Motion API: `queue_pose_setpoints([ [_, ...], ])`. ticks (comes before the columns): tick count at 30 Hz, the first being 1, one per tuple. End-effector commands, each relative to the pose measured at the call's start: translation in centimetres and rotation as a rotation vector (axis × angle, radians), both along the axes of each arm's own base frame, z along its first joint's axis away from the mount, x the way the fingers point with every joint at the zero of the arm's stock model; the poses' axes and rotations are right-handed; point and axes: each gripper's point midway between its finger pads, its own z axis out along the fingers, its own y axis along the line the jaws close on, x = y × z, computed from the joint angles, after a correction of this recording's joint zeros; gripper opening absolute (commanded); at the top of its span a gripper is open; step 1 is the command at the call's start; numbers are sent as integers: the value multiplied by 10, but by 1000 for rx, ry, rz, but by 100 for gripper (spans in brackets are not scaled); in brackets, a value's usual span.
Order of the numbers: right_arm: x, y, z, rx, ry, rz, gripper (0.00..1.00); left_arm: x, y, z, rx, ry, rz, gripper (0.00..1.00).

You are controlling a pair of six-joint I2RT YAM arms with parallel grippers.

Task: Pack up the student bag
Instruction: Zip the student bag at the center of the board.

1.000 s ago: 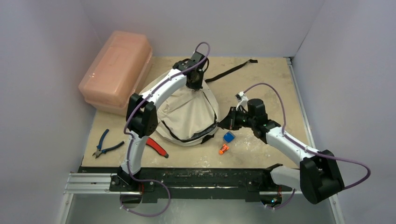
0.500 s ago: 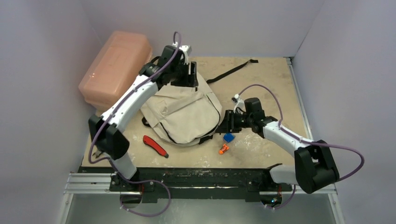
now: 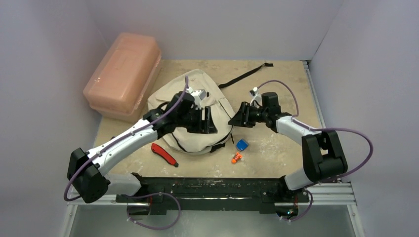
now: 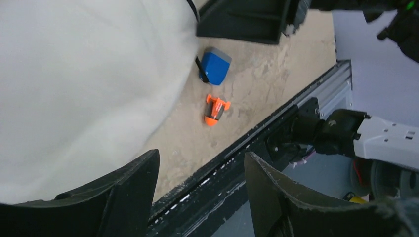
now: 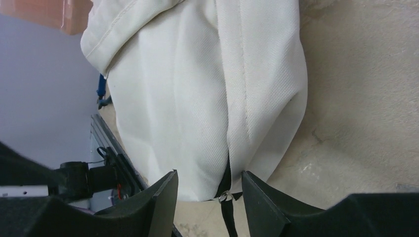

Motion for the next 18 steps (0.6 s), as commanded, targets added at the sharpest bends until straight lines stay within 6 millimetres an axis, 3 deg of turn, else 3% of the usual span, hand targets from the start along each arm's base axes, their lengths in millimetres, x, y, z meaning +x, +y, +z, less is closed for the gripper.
queue_pose_setpoints([
  [1, 15, 11, 7, 57, -13, 18, 50, -11, -42, 20, -117, -87, 9, 62],
  [8, 11, 14, -1, 63, 21, 49, 33, -16, -89, -17, -68, -93, 20, 58],
  [11, 7, 10, -3, 33, 9, 48, 44, -16, -101, -24, -55, -103, 32, 58],
  [13, 5, 10, -1, 43, -1, 58, 44, -15, -107, -28, -55, -109, 49, 58],
  [16, 5, 14, -1, 72, 16, 70, 29, -11, -112, -40, -36, -98, 93, 57],
  [18, 5, 18, 7, 106, 23, 74, 16, -8, -113, -49, -15, -88, 137, 49],
])
